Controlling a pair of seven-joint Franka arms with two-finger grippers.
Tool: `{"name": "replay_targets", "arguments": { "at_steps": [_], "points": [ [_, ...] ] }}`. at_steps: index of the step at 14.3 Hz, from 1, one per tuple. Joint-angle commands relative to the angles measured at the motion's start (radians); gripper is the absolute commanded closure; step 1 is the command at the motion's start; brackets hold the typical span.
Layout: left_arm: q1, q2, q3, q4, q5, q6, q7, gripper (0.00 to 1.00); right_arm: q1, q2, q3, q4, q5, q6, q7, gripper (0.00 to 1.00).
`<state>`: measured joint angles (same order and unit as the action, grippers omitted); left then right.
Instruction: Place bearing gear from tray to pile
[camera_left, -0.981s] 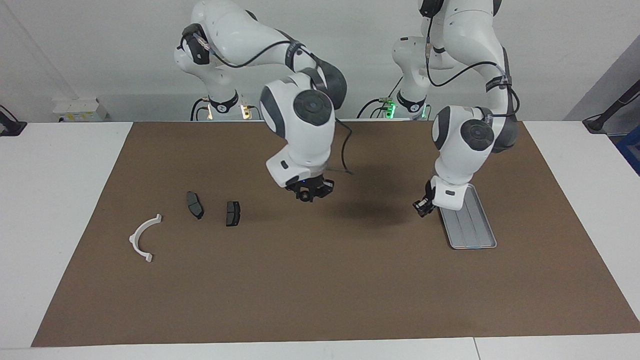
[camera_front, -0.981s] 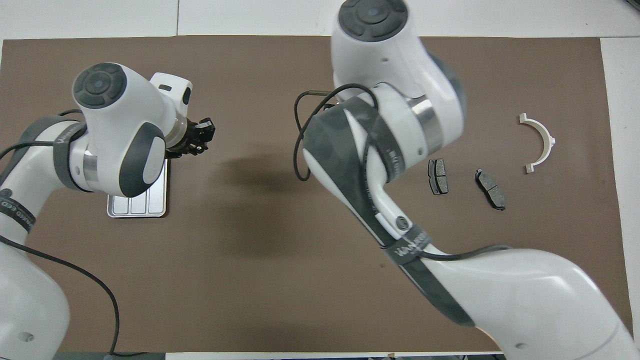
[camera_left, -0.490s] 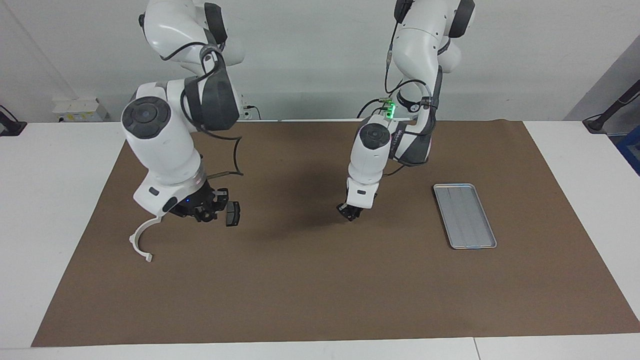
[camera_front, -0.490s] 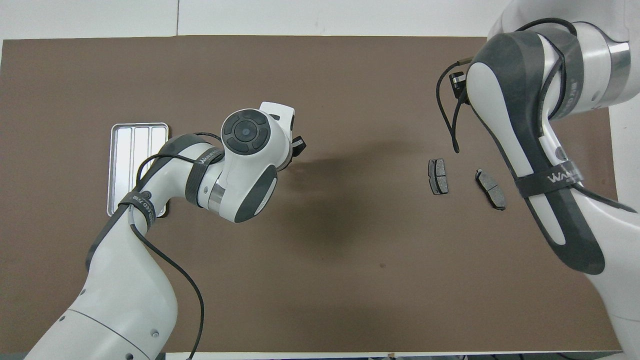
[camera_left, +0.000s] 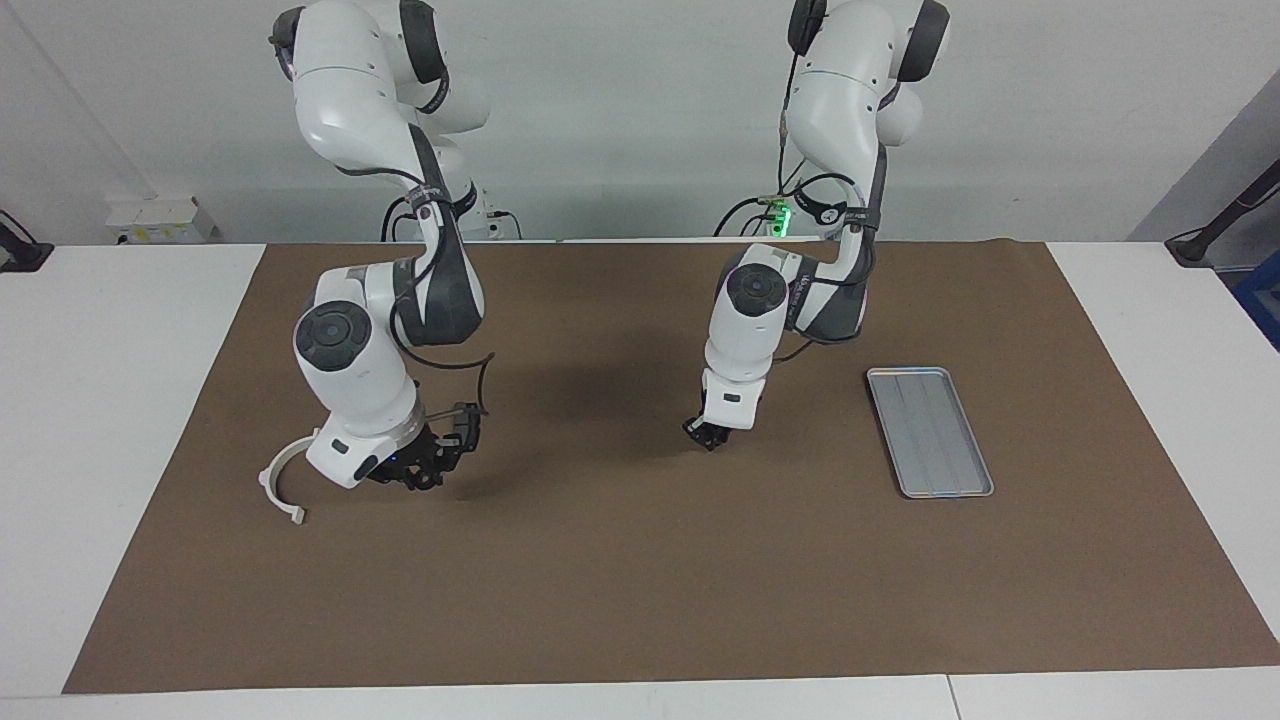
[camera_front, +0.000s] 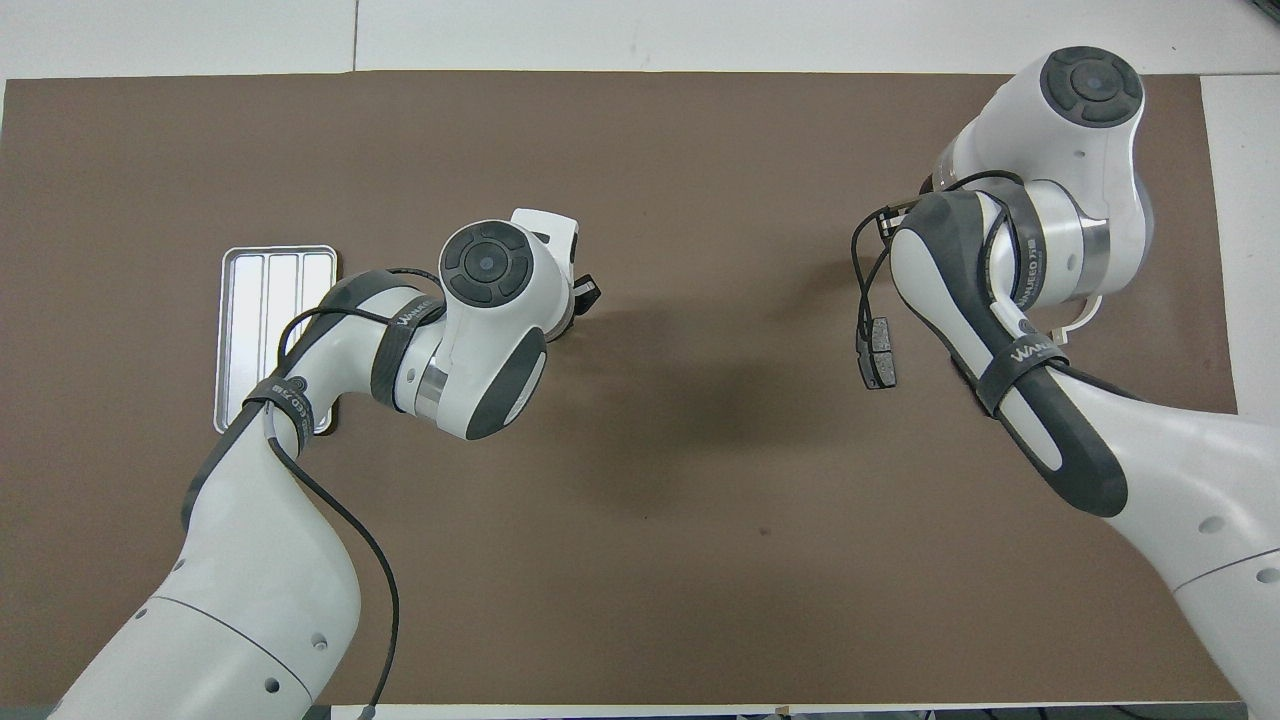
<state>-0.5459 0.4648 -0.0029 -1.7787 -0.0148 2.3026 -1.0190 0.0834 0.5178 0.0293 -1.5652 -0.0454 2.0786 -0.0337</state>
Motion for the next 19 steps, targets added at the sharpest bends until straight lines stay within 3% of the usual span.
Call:
{"name": "replay_targets", "arguments": {
  "at_steps": [1, 3, 4, 5, 6, 9, 12, 14, 16, 19],
  "points": [
    [-0.012, -0.021, 0.008, -0.041, 0.013, 0.024, -0.004, 0.99, -0.027, -0.007, 0.015, -0.064, -0.014, 0.078, -0.014, 1.00],
    [-0.014, -0.023, 0.008, -0.044, 0.013, 0.021, -0.004, 0.97, -0.034, 0.017, 0.015, -0.067, -0.014, 0.116, -0.014, 1.00],
    [-0.014, -0.023, 0.009, -0.042, 0.013, 0.014, -0.004, 0.70, -0.037, 0.028, 0.015, -0.068, -0.014, 0.132, -0.014, 1.00],
    [-0.014, -0.024, 0.011, -0.038, 0.013, -0.003, -0.006, 0.06, -0.037, 0.034, 0.015, -0.075, -0.016, 0.162, -0.014, 1.00],
    [-0.014, -0.025, 0.012, -0.027, 0.013, -0.029, -0.004, 0.00, -0.037, 0.039, 0.015, -0.088, -0.016, 0.182, -0.014, 1.00],
    [0.012, -0.061, 0.033, 0.022, 0.041, -0.126, 0.011, 0.00, -0.036, 0.042, 0.015, -0.095, -0.016, 0.199, -0.011, 1.00],
    [0.150, -0.228, 0.049, -0.001, 0.042, -0.257, 0.173, 0.00, -0.034, 0.042, 0.015, -0.095, -0.014, 0.195, -0.006, 1.00],
    [0.256, -0.323, 0.051, 0.005, 0.041, -0.389, 0.354, 0.00, -0.024, 0.032, 0.014, -0.092, -0.014, 0.173, 0.006, 0.00],
    [0.343, -0.401, 0.052, 0.005, 0.039, -0.492, 0.529, 0.00, 0.011, -0.007, 0.014, -0.072, -0.016, 0.062, 0.065, 0.00],
    [0.418, -0.500, 0.054, 0.004, 0.039, -0.604, 0.677, 0.00, 0.129, -0.065, 0.017, 0.019, -0.005, -0.162, 0.352, 0.00]
  ]
}}
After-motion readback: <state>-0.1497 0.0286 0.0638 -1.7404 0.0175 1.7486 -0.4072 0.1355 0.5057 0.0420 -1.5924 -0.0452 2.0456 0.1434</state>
